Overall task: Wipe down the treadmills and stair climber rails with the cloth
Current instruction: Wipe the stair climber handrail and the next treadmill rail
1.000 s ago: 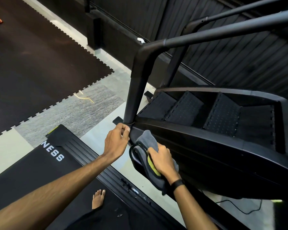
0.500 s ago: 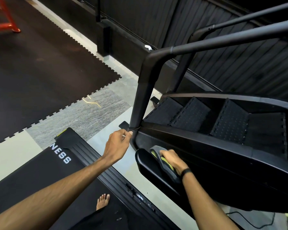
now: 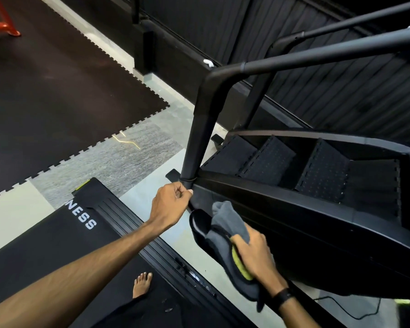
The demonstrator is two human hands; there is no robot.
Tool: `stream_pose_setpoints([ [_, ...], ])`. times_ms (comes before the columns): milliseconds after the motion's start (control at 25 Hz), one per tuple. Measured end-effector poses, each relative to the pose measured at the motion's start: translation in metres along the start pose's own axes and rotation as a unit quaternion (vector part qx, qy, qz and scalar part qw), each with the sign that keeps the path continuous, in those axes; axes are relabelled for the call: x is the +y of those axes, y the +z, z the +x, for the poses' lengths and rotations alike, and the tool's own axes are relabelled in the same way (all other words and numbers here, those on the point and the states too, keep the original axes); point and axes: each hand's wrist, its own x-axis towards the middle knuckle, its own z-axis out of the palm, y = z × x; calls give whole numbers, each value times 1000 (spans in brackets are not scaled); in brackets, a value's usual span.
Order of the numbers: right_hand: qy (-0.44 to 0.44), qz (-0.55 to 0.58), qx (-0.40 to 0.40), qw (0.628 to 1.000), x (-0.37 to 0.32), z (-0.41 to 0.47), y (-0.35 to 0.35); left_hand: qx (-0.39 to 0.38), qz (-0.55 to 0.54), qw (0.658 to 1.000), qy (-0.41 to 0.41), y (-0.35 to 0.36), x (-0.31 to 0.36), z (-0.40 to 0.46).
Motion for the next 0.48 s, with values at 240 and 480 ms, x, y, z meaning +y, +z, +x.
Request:
stream_pose_setpoints([
  [240, 115, 35, -93, 988, -43, 72, 17, 4, 23, 1000, -1, 1, -1, -5],
  [480, 28, 21, -8, 999, -44, 40, 28, -3, 11, 1000, 2, 11, 9, -4],
])
